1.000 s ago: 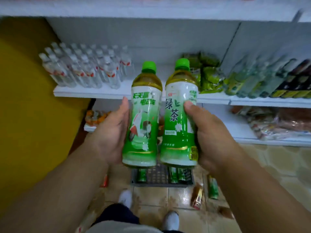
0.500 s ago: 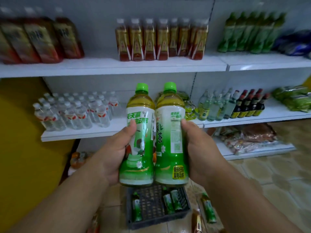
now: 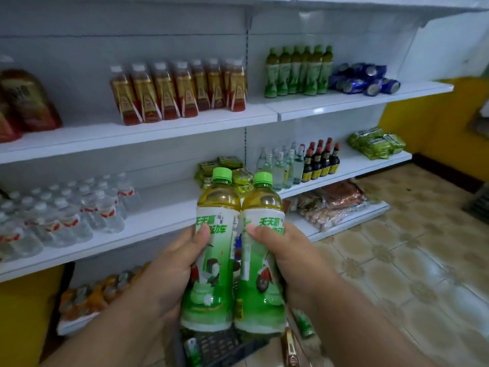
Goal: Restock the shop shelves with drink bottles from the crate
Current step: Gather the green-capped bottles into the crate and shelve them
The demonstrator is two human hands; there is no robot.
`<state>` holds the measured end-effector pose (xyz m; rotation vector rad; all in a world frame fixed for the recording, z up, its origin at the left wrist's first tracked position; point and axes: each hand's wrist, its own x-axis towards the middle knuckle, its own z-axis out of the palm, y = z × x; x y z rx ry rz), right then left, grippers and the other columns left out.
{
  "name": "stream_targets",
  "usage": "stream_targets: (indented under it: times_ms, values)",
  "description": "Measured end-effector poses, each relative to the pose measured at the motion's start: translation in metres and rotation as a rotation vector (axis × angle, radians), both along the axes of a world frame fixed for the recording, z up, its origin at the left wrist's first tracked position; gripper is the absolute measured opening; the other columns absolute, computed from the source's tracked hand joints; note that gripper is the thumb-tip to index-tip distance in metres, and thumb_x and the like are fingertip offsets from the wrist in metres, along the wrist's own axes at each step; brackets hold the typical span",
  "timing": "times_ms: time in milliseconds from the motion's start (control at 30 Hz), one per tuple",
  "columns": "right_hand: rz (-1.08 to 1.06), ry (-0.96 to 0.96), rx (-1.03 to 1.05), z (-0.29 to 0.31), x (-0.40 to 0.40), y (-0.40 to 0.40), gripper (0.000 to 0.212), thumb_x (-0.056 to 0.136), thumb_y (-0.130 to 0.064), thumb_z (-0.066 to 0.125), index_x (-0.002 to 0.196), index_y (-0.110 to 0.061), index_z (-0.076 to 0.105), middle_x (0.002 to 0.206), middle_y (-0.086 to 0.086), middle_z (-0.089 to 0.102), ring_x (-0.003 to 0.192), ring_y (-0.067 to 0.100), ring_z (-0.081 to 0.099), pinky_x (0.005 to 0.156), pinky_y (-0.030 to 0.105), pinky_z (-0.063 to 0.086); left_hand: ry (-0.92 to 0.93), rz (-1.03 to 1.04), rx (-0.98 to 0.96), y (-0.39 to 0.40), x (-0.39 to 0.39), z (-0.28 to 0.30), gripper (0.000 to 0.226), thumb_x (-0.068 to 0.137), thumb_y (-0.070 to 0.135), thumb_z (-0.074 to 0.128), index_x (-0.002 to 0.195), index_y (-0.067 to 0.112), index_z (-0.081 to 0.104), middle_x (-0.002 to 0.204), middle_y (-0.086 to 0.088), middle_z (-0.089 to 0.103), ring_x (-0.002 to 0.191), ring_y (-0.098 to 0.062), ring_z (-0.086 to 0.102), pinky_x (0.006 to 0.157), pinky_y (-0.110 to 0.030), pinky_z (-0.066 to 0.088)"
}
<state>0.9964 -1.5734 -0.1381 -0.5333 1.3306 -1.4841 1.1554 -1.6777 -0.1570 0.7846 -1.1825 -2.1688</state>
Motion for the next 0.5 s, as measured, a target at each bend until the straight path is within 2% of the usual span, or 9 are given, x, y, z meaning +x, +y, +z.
stream_targets:
  times_ms: [33, 100, 167, 267, 333, 400, 500]
  values:
    - [-0.056, 0.022, 0.028, 0.002, -0.005, 0.008, 0.074, 0.070, -0.052, 0.083, 0.127, -0.014, 0.057, 0.115, 0.020, 0.072, 0.103, 0.043, 0.071, 0.092, 0.065, 0.053, -0.017, -0.014, -0.011, 0.008, -0.009, 0.001, 0.040, 0.079, 0.041, 0.072, 0.111, 0.019, 0.076, 0.116, -0.024, 0.073, 0.096, -0.040, 0.075, 0.070, -0.046, 0.062]
    - [-0.126, 0.113, 0.110, 0.009, -0.015, 0.025, 0.096, 0.056, -0.088, 0.068, 0.127, -0.025, 0.059, 0.119, 0.013, 0.071, 0.109, 0.039, 0.068, 0.098, 0.060, 0.050, -0.075, -0.032, -0.014, 0.025, -0.028, 0.001, 0.057, 0.069, 0.054, 0.074, 0.115, 0.020, 0.075, 0.116, -0.022, 0.073, 0.099, -0.041, 0.074, 0.071, -0.048, 0.062]
    - [-0.165, 0.179, 0.139, 0.014, -0.033, 0.049, 0.112, 0.043, -0.104, 0.050, 0.127, -0.031, 0.060, 0.121, 0.008, 0.070, 0.111, 0.035, 0.067, 0.099, 0.057, 0.050, -0.136, -0.036, -0.019, 0.050, -0.053, 0.000, 0.069, 0.064, 0.069, 0.071, 0.112, 0.020, 0.076, 0.112, -0.021, 0.075, 0.098, -0.041, 0.074, 0.070, -0.051, 0.062]
    - [-0.221, 0.332, 0.190, 0.024, -0.072, 0.099, 0.111, 0.047, -0.107, 0.035, 0.126, -0.031, 0.057, 0.117, -0.003, 0.068, 0.110, 0.025, 0.064, 0.099, 0.049, 0.049, -0.204, -0.035, -0.095, 0.096, -0.100, -0.002, 0.081, 0.061, 0.086, 0.069, 0.115, 0.025, 0.075, 0.113, -0.016, 0.076, 0.100, -0.039, 0.075, 0.079, -0.056, 0.061]
    - [-0.270, 0.399, 0.208, 0.027, -0.107, 0.140, 0.109, 0.046, -0.105, 0.030, 0.121, -0.031, 0.056, 0.112, -0.006, 0.066, 0.106, 0.019, 0.062, 0.097, 0.046, 0.049, -0.224, -0.063, -0.141, 0.132, -0.139, -0.001, 0.083, 0.056, 0.092, 0.063, 0.113, 0.032, 0.075, 0.110, -0.011, 0.078, 0.097, -0.035, 0.076, 0.076, -0.054, 0.062]
    - [-0.286, 0.414, 0.204, 0.030, -0.136, 0.171, 0.112, 0.045, -0.106, 0.031, 0.121, -0.028, 0.056, 0.115, 0.000, 0.068, 0.108, 0.024, 0.065, 0.098, 0.050, 0.050, -0.247, -0.079, -0.198, 0.162, -0.171, 0.000, 0.086, 0.052, 0.097, 0.058, 0.110, 0.037, 0.074, 0.107, -0.006, 0.079, 0.095, -0.032, 0.077, 0.075, -0.052, 0.062]
    - [-0.332, 0.394, 0.184, 0.033, -0.173, 0.211, 0.127, 0.042, -0.108, 0.035, 0.133, -0.021, 0.053, 0.127, 0.007, 0.067, 0.119, 0.031, 0.063, 0.103, 0.055, 0.048, -0.251, -0.115, -0.249, 0.198, -0.214, 0.005, 0.090, 0.052, 0.099, 0.057, 0.117, 0.038, 0.071, 0.110, -0.003, 0.078, 0.097, -0.030, 0.076, 0.082, -0.056, 0.060]
